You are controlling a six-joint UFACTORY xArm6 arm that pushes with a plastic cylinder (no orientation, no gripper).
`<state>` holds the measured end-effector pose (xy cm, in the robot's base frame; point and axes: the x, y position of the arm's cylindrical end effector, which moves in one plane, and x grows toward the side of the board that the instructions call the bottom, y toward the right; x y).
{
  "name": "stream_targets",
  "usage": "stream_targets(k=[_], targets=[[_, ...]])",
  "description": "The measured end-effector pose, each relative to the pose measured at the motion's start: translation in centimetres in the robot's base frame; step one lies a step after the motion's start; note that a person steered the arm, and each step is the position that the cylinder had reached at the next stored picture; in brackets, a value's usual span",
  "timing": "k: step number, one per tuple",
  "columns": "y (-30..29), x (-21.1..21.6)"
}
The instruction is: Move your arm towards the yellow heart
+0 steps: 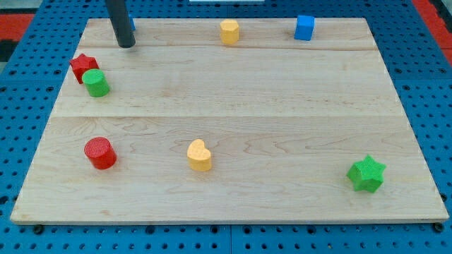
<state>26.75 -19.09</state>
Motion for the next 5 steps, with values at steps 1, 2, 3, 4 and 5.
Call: stream_targets(k=[1, 2, 3, 4, 5], targets=[[0.5, 0.0], [5.0, 0.0], [5.0, 0.0], [6.0, 1.0], [6.5, 3.8]])
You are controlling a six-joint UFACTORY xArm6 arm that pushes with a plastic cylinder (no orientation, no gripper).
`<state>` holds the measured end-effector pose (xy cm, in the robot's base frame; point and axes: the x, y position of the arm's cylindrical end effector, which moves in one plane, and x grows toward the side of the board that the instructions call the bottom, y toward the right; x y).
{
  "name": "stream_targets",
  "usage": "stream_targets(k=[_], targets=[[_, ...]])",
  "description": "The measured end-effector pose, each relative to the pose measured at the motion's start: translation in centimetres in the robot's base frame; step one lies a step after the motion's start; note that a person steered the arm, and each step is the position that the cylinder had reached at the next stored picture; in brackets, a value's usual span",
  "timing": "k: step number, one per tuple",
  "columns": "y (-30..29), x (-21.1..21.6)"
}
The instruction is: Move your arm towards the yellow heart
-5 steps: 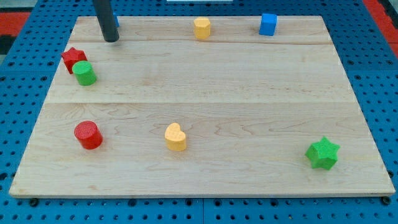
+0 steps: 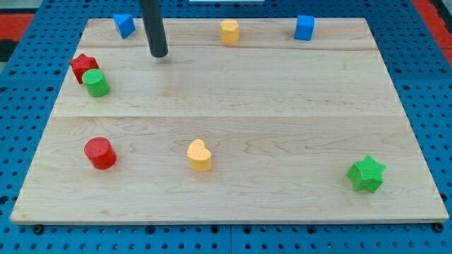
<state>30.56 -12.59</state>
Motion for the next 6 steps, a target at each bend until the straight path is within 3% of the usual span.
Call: stream_targets(k=[5, 6], targets=[[1.3, 16.3], [2.6, 17.3]])
